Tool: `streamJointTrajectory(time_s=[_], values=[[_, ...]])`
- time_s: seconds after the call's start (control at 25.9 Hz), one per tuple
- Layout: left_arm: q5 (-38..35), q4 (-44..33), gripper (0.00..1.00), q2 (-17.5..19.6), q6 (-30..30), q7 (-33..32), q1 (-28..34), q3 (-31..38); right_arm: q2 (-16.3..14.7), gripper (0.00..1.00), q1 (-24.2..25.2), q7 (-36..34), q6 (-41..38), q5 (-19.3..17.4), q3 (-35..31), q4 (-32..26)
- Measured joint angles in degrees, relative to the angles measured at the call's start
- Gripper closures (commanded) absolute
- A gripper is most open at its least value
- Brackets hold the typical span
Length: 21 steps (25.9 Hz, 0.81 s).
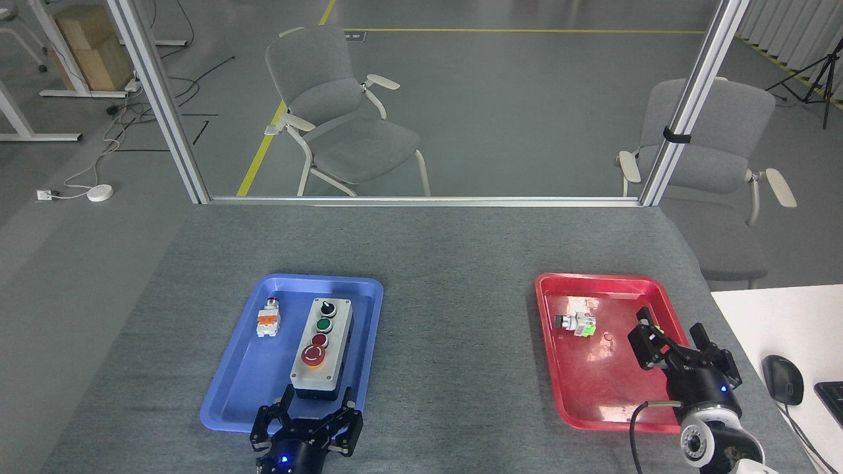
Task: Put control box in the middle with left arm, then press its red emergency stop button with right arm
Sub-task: 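Move the left gripper forward to the grey control box on the blue tray, then grasp the near end of the control box with the left gripper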
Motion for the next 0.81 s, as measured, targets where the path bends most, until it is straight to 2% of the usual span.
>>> streamJointTrajectory(time_s=[0.15, 0.43, 0.81], values=[[-0.3, 6.1, 0.01, -0.3, 1.3, -0.9, -3.6, 0.0, 0.0, 0.00, 0.0, 0.0, 0.0, 0.0, 0.0, 0.0], [0.0, 10.6, 0.01, -0.5, 2.9, -1.2, -6.4, 0.1, 0.1, 0.00, 0.0, 0.1, 0.0, 0.0, 0.0, 0.0], [0.6, 19.6, 0.01, -1.6, 3.5, -1.3, -14.0, 0.2, 0.4, 0.00, 0.0, 0.1, 0.0, 0.0, 0.0, 0.0]])
